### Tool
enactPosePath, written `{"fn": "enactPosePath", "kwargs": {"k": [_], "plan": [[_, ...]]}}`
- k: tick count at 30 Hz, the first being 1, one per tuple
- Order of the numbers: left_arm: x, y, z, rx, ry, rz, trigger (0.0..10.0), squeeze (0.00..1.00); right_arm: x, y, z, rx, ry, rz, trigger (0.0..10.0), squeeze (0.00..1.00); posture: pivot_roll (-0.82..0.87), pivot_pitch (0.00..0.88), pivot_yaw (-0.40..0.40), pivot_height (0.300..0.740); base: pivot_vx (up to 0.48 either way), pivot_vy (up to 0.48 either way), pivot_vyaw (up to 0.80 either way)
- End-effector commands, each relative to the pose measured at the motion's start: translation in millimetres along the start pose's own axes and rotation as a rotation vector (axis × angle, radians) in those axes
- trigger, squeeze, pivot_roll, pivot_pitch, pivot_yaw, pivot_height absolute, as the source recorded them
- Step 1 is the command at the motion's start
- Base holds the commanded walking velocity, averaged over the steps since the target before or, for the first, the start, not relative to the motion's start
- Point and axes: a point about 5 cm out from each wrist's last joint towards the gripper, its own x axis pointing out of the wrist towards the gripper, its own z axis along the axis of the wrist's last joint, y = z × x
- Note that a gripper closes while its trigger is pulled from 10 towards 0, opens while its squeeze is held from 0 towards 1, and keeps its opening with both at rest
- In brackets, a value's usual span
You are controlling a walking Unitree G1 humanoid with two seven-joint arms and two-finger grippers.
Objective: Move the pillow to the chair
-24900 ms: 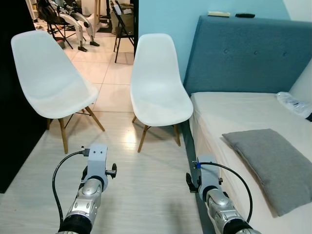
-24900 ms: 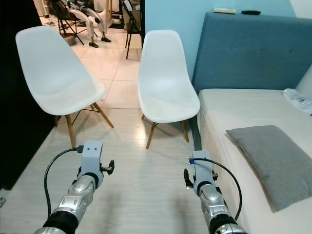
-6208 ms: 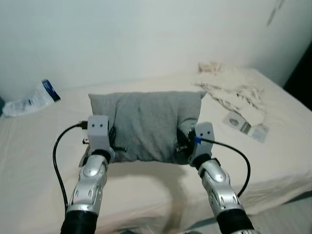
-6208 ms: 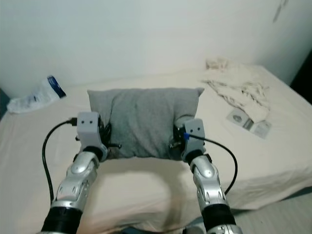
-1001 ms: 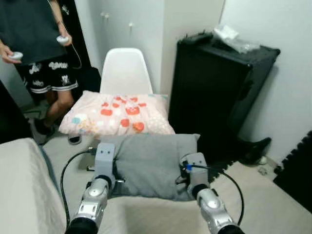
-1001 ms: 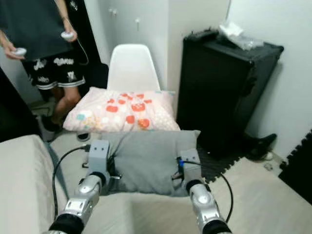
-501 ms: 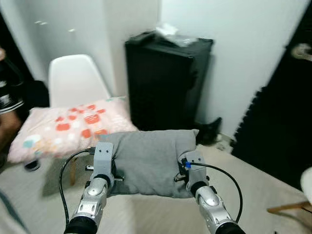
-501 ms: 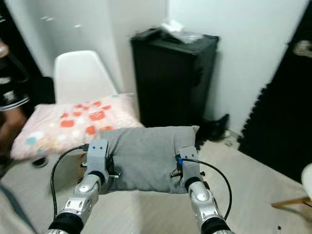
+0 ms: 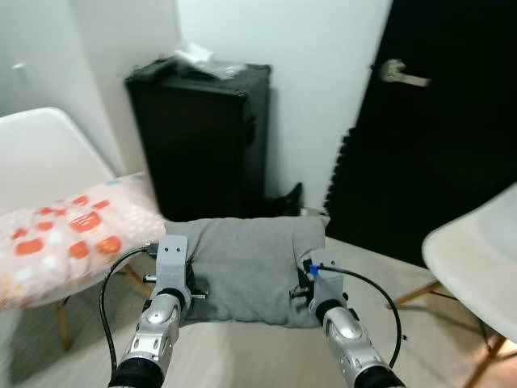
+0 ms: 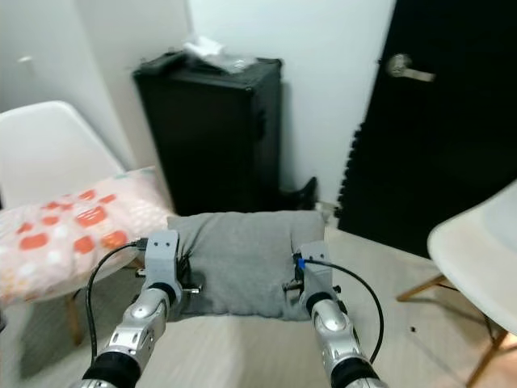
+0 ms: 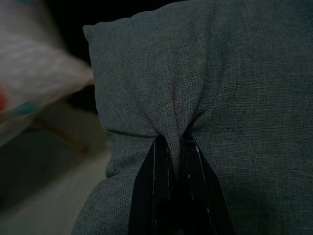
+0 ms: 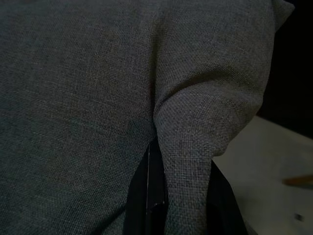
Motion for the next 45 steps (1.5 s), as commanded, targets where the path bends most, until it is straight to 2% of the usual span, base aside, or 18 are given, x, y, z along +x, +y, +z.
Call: {"fn": "enactPosePath", "kwargs": {"k": [1,5,11,23,30,32,45], "plan": [[1.3,3.2,7.7,-0.006,-0.032,0.011,10.0,0.00,-0.4,2.3,-0.8,0.004,-0.001,0.004,10.0,0.00,0.07,0.024,0.021,0.731,0.000,0.000,-0.80],[1.5,0.6,8.8,-0.019,-0.035,0.004,10.0,0.00,-1.1,0.4,-2.3,-0.007,0.006,-0.001,10.0,0.00,0.08,0.028,0.010,0.731,0.000,0.000,-0.80],[1.5,1.8,4.4,-0.025,0.018,0.012,10.0,0.00,-0.2,-2.7,-1.8,-0.009,0.013,-0.012,10.0,0.00,0.08,0.027,0.013,0.731,0.000,0.000,-0.80],[2.2,2.5,10.8,0.047,-0.026,-0.008,10.0,0.00,2.1,2.8,1.3,0.001,0.006,0.000,10.0,0.00,0.09,0.030,0.017,0.731,0.000,0.000,-0.80],[1.5,2.8,11.5,0.042,-0.029,-0.004,10.0,0.00,1.2,0.9,0.7,0.021,0.001,0.007,10.0,0.00,0.09,0.030,0.016,0.731,0.000,0.000,-0.80],[1.4,3.9,12.8,0.037,-0.038,0.002,10.0,0.00,1.5,1.9,0.6,-0.005,0.006,0.018,10.0,0.00,0.09,0.031,0.016,0.731,0.000,0.000,0.00],[0.3,7.8,17.7,0.023,-0.079,0.005,10.0,0.00,3.0,6.8,1.6,0.004,0.008,0.039,10.0,0.00,0.09,0.030,0.009,0.731,0.021,0.000,0.00]]}}
